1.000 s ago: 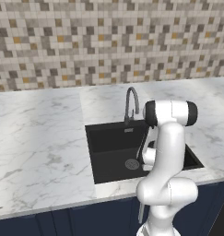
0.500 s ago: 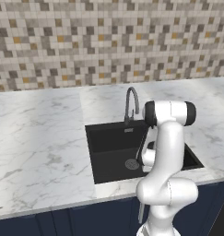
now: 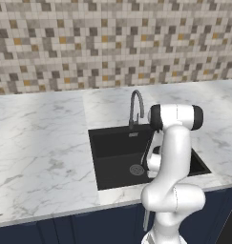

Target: Pick up the bar soap and sponge from the sink, and place them back in the cabinet, and close the cabinet doors.

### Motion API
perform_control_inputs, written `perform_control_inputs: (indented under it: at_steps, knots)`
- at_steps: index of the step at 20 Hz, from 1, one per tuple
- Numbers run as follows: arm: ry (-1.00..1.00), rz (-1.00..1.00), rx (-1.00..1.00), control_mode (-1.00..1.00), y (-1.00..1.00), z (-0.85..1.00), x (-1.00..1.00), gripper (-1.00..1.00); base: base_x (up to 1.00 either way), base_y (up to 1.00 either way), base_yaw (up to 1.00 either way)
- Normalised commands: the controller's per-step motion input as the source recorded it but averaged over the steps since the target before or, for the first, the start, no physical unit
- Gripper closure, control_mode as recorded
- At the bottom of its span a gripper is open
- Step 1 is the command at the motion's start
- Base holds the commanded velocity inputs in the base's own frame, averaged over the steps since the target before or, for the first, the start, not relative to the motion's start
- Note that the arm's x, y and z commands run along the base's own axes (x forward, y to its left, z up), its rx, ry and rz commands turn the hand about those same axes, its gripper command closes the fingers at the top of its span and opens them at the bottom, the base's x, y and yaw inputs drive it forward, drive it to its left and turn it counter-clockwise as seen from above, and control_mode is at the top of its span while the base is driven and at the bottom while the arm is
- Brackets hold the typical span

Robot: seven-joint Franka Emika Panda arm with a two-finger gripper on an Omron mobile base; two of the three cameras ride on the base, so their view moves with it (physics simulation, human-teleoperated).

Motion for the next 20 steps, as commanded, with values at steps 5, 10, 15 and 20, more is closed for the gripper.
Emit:
perform_control_inputs:
  at_steps: [5, 10, 15, 20]
  knots:
    - [0.0, 0.0, 0.0, -1.0, 0.0, -0.11, -0.02, -1.0, 0.0, 0.0, 0.0]
    - [0.0, 0.0, 0.0, -1.0, 0.0, -0.08, 0.0, -1.0, 0.0, 0.0, 0.0]
    - [0.01, 0.0, 0.0, -1.0, 0.0, 0.0, 0.0, -1.0, 0.0, 0.0, 0.0]
    - [0.0, 0.0, 0.0, -1.0, 0.0, 0.0, 0.0, 1.0, 0.0, 0.0, 0.0]
